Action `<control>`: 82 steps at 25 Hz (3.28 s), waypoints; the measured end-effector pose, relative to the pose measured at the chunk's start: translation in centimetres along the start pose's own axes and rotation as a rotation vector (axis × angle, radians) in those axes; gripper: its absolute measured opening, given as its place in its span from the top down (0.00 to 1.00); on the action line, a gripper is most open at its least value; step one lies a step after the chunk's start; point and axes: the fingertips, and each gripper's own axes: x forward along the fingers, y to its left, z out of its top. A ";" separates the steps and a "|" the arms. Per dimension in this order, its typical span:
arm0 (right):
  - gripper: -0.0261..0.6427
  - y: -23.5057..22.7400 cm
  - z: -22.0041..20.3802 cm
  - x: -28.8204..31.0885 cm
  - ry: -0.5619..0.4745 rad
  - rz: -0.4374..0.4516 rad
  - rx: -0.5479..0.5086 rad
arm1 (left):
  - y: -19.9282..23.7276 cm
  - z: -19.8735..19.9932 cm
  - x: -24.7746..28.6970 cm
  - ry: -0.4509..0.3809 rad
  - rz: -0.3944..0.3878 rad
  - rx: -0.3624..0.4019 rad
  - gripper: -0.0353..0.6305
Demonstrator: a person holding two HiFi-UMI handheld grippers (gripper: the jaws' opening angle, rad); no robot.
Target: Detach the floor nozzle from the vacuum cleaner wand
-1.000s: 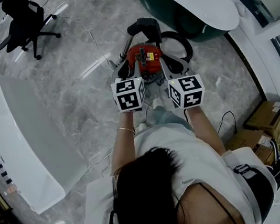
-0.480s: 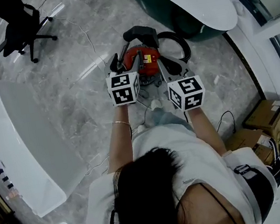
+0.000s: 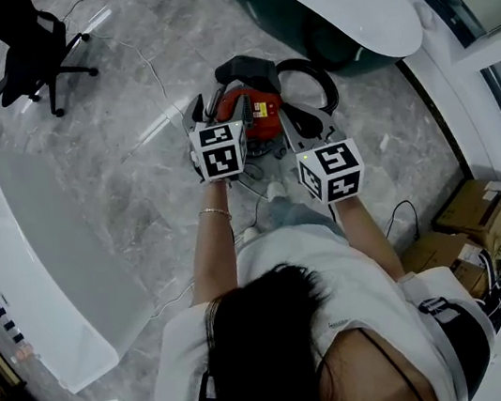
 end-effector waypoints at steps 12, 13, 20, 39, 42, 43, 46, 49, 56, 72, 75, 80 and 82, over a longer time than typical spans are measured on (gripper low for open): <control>0.94 -0.8 0.3 0.4 0.001 0.003 0.003 | 1.3 -0.3 2.7 0.013 0.054 0.089 0.46; 0.94 -0.9 0.3 0.5 0.002 0.000 0.003 | 1.3 -0.3 2.9 0.014 0.052 0.092 0.46; 0.94 -2.0 0.5 0.5 0.004 -0.017 0.004 | 1.5 0.0 3.8 -0.001 0.064 0.113 0.46; 0.94 -2.2 1.7 0.5 -0.003 0.007 0.020 | 1.4 0.3 4.8 -0.002 0.060 0.181 0.69; 0.88 -2.0 1.3 0.5 0.021 0.038 0.033 | 1.4 0.3 4.9 -0.005 0.057 0.183 0.69; 0.76 -1.8 1.0 0.6 0.034 0.057 0.040 | 1.4 0.4 4.8 -0.007 0.057 0.178 0.69; 0.71 -1.5 0.7 0.6 0.043 0.073 0.043 | 1.5 0.3 4.8 -0.005 0.058 0.172 0.69; 0.67 -1.4 1.2 0.4 0.020 0.075 0.026 | 1.4 0.3 4.7 -0.001 0.056 0.175 0.69; 0.55 -1.5 3.2 0.6 -0.047 0.114 -0.040 | 1.4 0.2 4.9 -0.004 0.053 0.173 0.70; 0.50 -0.9 3.1 4.0 0.033 0.220 -0.291 | 1.0 0.2 4.9 0.014 0.010 0.165 0.69; 0.50 -1.0 2.3 4.8 0.060 0.254 -0.308 | 0.9 0.1 4.9 0.015 0.010 0.162 0.69; 0.50 -1.3 2.0 5.8 0.082 0.312 -0.327 | 0.6 0.2 4.9 0.019 -0.005 0.167 0.69; 0.50 -1.1 1.6 6.3 0.108 0.327 -0.379 | 0.5 0.2 4.9 0.016 -0.007 0.172 0.69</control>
